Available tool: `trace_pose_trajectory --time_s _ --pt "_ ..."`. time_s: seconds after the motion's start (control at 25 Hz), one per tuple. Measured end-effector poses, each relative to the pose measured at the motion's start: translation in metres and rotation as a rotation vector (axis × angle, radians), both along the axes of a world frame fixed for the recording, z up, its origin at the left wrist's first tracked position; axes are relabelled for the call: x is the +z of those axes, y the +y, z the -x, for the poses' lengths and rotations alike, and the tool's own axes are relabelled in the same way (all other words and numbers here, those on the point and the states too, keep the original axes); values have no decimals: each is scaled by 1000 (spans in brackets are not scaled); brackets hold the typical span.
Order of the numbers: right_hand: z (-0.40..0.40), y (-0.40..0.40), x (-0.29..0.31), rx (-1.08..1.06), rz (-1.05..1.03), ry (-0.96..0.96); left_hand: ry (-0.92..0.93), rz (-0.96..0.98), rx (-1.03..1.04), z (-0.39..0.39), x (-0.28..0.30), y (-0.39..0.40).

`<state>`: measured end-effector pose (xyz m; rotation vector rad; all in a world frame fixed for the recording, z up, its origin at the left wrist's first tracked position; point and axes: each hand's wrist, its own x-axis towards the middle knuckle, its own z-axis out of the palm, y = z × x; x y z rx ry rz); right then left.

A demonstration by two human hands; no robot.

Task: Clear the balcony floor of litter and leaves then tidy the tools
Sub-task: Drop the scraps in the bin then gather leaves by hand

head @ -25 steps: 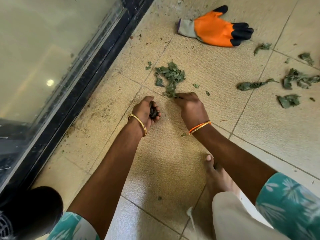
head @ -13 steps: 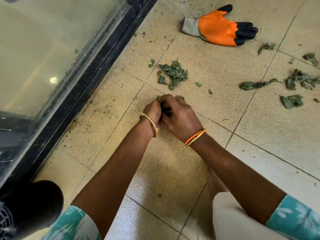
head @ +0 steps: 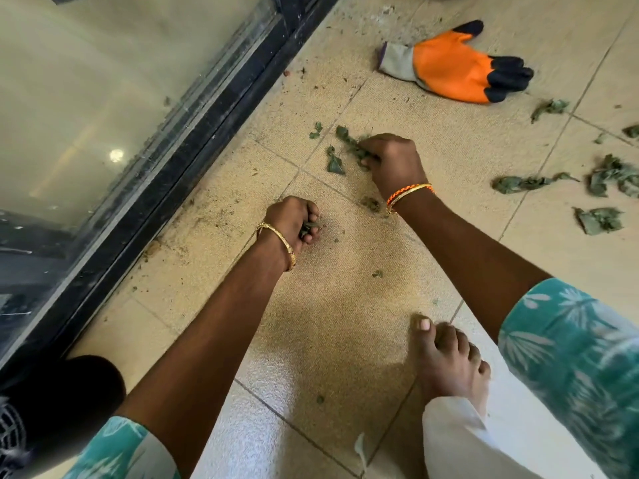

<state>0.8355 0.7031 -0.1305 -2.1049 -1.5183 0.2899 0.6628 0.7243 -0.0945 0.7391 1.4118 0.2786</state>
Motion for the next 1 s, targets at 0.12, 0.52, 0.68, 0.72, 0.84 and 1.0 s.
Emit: trace_pose_trajectory --time_s 0.12,0.52,0.68,0.72,0.84,1.0 --pt "1 -11 10 -219 -194 206 -43 54 5 -3 6 -2" --pt "77 -52 43 11 -69 427 -222 130 202 -19 14 -10" --pt "46 -19 45 14 -63 429 -99 65 260 -2 13 4" --pt "38 -3 41 37 -18 400 -100 57 285 2 13 7" --pt "22 46 21 243 203 187 -75 35 325 12 10 13" --pt "25 65 -3 448 331 -78 -3 62 325 21 10 19"
